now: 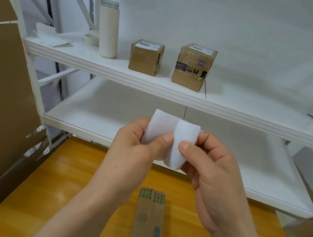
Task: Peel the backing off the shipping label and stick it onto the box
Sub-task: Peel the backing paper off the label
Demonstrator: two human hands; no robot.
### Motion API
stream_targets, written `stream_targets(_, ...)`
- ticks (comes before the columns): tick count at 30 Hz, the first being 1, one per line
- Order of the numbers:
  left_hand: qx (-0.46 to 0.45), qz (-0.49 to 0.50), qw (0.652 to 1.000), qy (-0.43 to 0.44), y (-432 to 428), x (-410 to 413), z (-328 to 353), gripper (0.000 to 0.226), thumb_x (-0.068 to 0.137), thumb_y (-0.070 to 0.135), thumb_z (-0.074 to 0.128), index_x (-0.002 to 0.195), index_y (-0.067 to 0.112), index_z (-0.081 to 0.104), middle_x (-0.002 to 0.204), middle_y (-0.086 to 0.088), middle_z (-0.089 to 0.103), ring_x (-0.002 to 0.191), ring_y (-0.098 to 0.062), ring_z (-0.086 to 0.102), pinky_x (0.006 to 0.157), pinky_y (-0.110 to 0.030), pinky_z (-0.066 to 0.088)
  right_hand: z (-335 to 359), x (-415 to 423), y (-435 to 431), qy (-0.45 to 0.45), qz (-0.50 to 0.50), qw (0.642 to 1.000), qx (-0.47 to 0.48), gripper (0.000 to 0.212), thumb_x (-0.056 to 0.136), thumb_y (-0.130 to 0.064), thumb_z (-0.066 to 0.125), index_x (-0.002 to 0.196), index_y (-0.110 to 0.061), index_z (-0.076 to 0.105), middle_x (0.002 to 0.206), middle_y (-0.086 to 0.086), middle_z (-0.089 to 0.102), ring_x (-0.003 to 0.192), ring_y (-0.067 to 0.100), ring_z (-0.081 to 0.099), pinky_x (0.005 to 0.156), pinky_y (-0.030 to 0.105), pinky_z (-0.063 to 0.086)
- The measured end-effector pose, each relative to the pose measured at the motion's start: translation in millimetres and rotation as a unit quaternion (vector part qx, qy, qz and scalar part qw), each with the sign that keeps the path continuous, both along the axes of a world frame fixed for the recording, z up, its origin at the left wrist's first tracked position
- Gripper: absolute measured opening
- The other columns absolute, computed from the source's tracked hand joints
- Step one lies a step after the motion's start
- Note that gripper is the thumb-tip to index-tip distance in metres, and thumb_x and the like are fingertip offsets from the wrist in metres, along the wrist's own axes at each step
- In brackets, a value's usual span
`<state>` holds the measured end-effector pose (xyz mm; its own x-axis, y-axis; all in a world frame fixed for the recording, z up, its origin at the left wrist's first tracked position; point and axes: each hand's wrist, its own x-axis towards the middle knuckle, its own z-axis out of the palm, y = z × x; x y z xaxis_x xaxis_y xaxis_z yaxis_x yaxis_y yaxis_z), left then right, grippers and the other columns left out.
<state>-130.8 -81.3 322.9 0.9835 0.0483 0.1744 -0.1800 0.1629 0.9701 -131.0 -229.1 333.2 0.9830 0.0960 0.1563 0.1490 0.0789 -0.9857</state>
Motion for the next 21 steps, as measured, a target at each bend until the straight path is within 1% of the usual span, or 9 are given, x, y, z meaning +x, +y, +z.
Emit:
stream_targets(3, -0.026, -0.005, 1.000, 0.000, 1.0, 0.4, 0.3, 0.024, 0.095, 0.011, 0.061, 0.116, 0.017, 0.071, 0.106, -0.005, 0.078, 0.102, -0.025, 0.073, 0.090, -0.043, 0.058, 1.5, 0.7, -0.2, 0.007, 0.003, 1.000, 0.026, 0.007, 0.083, -0.018, 0.069, 0.088, -0.019, 0.074, 0.092, 0.008, 0.075, 0.085, 0.020, 0.070, 0.078, 0.040, 0.057)
stream_targets(6, -0.041, -0.002, 0.999, -0.005, 0.0, 0.3, 1.4, 0.024, 0.096, 0.011, 0.059, 0.115, 0.019, 0.070, 0.105, -0.004, 0.078, 0.101, -0.025, 0.074, 0.085, -0.040, 0.061, 2.9, 0.6, -0.2, 0.016, 0.009, 0.998, 0.052, 0.012, 0.087, -0.013, 0.066, 0.085, -0.021, 0.075, 0.089, 0.003, 0.076, 0.083, 0.015, 0.071, 0.074, 0.033, 0.055)
stream_targets(8, -0.024, 0.008, 0.999, -0.022, -1.0, 0.0, 1.6, 0.022, 0.097, 0.011, 0.059, 0.112, 0.022, 0.071, 0.104, -0.002, 0.078, 0.099, -0.023, 0.074, 0.084, -0.039, 0.061, 3.1, 0.8, 0.8, 0.012, 0.012, 0.999, 0.051, 0.006, 0.084, -0.018, 0.069, 0.085, -0.020, 0.074, 0.089, 0.003, 0.076, 0.084, 0.017, 0.071, 0.075, 0.034, 0.057)
stream_targets(10, -0.003, 0.019, 0.999, -0.041, -2.1, -0.2, 1.9, 0.021, 0.097, 0.012, 0.059, 0.110, 0.023, 0.071, 0.101, -0.002, 0.078, 0.096, -0.021, 0.074, 0.083, -0.038, 0.061, 2.3, 1.1, 1.3, 0.008, 0.014, 0.998, 0.053, 0.012, 0.081, -0.023, 0.066, 0.088, -0.014, 0.071, 0.090, 0.006, 0.074, 0.085, 0.021, 0.070, 0.080, 0.038, 0.058)
stream_targets(12, 0.017, 0.032, 0.998, -0.053, -2.6, 0.0, 2.1, 0.019, 0.096, 0.011, 0.060, 0.107, 0.022, 0.072, 0.097, -0.001, 0.078, 0.091, -0.018, 0.074, 0.080, -0.036, 0.060, 1.6, 1.2, 1.4, 0.006, 0.011, 0.999, 0.044, 0.021, 0.082, -0.024, 0.066, 0.094, -0.007, 0.069, 0.096, 0.012, 0.074, 0.090, 0.030, 0.071, 0.087, 0.045, 0.058)
stream_targets(14, 0.037, 0.045, 0.996, -0.063, -3.6, 0.5, 2.3, 0.016, 0.096, 0.013, 0.062, 0.104, 0.022, 0.072, 0.094, -0.001, 0.077, 0.087, -0.017, 0.074, 0.078, -0.037, 0.061, 1.9, 0.7, 2.4, 0.005, 0.010, 0.999, 0.035, 0.020, 0.080, -0.024, 0.071, 0.093, -0.008, 0.070, 0.098, 0.017, 0.073, 0.094, 0.036, 0.070, 0.090, 0.048, 0.057)
stream_targets(17, 0.061, 0.061, 0.994, -0.071, -5.5, -0.1, 3.0, 0.011, 0.095, 0.018, 0.064, 0.102, 0.022, 0.072, 0.093, -0.002, 0.077, 0.088, -0.021, 0.074, 0.080, -0.049, 0.061, 3.2, 0.1, 4.7, 0.006, 0.010, 0.999, 0.033, 0.021, 0.070, -0.029, 0.082, 0.084, -0.017, 0.071, 0.087, 0.009, 0.071, 0.086, 0.026, 0.067, 0.085, 0.040, 0.058)
stream_targets(19, 0.078, 0.073, 0.992, -0.073, -6.4, -0.7, 3.4, 0.010, 0.095, 0.016, 0.065, 0.100, 0.021, 0.072, 0.092, 0.000, 0.077, 0.088, -0.019, 0.074, 0.079, -0.050, 0.061, 4.3, -0.7, 6.0, 0.000, 0.013, 0.999, 0.029, 0.027, 0.065, -0.029, 0.086, 0.084, -0.017, 0.071, 0.084, 0.004, 0.071, 0.081, 0.019, 0.067, 0.076, 0.030, 0.057)
stream_targets(21, 0.101, 0.086, 0.988, -0.079, -7.0, -1.3, 3.5, 0.009, 0.094, 0.015, 0.065, 0.097, 0.022, 0.070, 0.089, 0.002, 0.076, 0.085, -0.017, 0.073, 0.076, -0.048, 0.061, 5.6, -1.6, 7.4, -0.011, 0.011, 1.000, 0.014, 0.033, 0.060, -0.031, 0.085, 0.085, -0.016, 0.070, 0.081, 0.000, 0.072, 0.078, 0.014, 0.067, 0.072, 0.025, 0.055)
